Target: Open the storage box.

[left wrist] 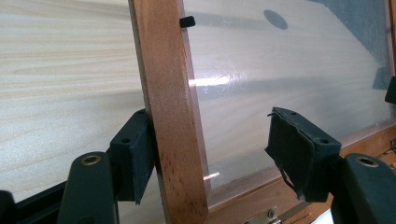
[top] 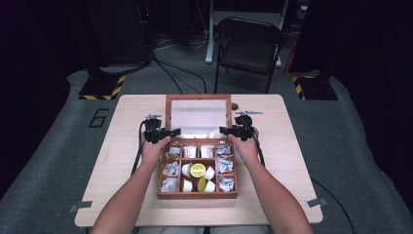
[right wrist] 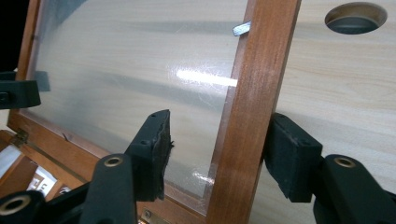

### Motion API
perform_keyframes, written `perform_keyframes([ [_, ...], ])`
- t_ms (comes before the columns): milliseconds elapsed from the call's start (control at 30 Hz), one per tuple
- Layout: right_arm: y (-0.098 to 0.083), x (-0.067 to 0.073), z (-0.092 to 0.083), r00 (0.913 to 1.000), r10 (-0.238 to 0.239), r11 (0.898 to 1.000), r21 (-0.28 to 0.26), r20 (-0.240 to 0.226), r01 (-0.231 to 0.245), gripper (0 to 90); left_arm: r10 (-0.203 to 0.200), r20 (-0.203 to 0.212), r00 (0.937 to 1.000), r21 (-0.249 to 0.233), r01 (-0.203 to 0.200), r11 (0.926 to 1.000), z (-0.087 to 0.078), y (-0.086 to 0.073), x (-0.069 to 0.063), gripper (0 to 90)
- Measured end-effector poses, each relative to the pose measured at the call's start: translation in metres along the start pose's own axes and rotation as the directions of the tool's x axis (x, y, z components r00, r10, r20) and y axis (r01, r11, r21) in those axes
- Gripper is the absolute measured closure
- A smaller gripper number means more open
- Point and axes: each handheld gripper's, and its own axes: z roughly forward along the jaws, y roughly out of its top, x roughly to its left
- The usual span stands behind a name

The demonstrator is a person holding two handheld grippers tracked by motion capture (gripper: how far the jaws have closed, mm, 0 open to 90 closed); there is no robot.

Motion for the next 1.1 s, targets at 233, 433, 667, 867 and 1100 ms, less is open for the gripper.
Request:
perform_keyframes([
  [233,0.0,-0.009,0.0,0.9969,0.064,0.998,0.003,-0.045,-0.064,49.6,0.001,0.001,1.0,0.014,-0.001,0.9999,0.002,0.0,0.0,32.2],
  [433,-0.001,-0.013,0.002,0.9937,0.091,0.996,0.01,-0.064,-0.091,51.0,-0.001,-0.002,1.0,0.022,0.001,0.9998,0.004,-0.001,0.001,31.5],
  [667,-0.002,-0.016,0.004,0.9914,0.109,0.994,0.02,-0.072,-0.108,50.9,-0.011,-0.001,0.9999,0.031,0.011,0.9995,0.006,-0.001,0.002,29.7],
  [867,-0.003,-0.02,0.007,0.9898,0.119,0.993,0.025,-0.078,-0.118,50.9,-0.026,0.007,0.9996,0.048,0.025,0.9985,0.008,-0.002,0.004,29.1],
  [1100,-0.005,-0.022,0.008,0.9897,0.127,0.991,0.047,-0.066,-0.124,51.4,-0.032,0.014,0.9994,0.073,0.03,0.9969,0.009,-0.003,0.009,28.8],
])
